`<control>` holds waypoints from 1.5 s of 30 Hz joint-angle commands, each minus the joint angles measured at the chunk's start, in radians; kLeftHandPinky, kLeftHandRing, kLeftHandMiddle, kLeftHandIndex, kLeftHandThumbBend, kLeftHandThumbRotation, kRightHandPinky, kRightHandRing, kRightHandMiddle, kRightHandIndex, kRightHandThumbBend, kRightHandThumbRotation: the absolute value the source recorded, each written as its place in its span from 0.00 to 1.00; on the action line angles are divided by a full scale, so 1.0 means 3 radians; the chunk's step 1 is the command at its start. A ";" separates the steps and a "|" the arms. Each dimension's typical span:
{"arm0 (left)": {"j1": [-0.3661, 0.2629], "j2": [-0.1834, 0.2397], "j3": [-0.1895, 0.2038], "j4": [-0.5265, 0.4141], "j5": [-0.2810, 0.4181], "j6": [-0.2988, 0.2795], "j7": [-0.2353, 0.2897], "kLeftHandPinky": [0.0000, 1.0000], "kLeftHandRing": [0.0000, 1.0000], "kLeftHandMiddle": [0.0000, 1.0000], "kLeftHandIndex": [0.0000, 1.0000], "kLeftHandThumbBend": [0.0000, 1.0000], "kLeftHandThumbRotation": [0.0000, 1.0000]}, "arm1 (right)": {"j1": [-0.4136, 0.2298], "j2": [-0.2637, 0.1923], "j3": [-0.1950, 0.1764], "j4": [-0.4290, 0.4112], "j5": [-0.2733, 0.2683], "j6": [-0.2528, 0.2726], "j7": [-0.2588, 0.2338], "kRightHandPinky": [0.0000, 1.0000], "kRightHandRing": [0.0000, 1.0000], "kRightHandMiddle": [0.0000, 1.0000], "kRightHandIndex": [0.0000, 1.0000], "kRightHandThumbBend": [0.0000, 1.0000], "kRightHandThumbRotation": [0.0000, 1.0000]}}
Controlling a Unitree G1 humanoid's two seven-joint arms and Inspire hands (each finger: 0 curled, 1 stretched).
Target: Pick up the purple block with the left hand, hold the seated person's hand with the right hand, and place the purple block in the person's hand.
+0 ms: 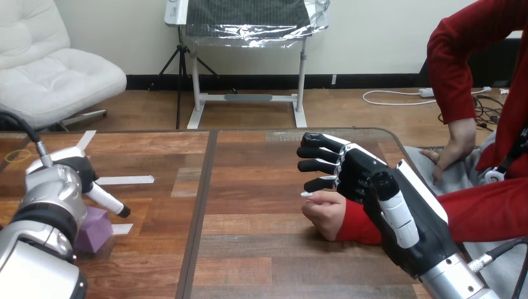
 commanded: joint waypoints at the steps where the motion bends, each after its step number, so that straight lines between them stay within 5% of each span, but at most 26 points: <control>1: -0.0281 0.0050 -0.0018 -0.0077 0.0017 0.0011 0.0021 0.52 0.82 0.91 0.89 0.75 0.35 | -0.0140 0.0002 -0.0035 -0.0178 0.0020 -0.0068 -0.0032 0.69 0.80 0.82 0.83 0.90 1.00; 20: -0.0275 0.0047 -0.0008 -0.0083 0.0001 0.0056 -0.0029 0.53 0.85 0.93 0.89 0.76 0.35 | -0.0150 -0.0019 -0.0034 -0.0175 0.0010 -0.0071 -0.0016 0.69 0.80 0.82 0.83 0.90 1.00; 35: -0.0255 0.0065 -0.0202 -0.0099 0.0194 -0.0018 -0.0112 0.49 0.86 0.92 0.88 0.77 0.39 | -0.0145 -0.0010 -0.0032 -0.0190 0.0019 -0.0054 -0.0024 0.69 0.80 0.82 0.83 0.90 1.00; 45: -0.0208 0.0020 -0.0210 -0.0097 0.0184 -0.0023 -0.0104 0.45 0.82 0.88 0.85 0.78 0.38 | -0.0156 -0.0009 -0.0028 -0.0180 0.0016 -0.0071 -0.0017 0.69 0.80 0.82 0.83 0.90 1.00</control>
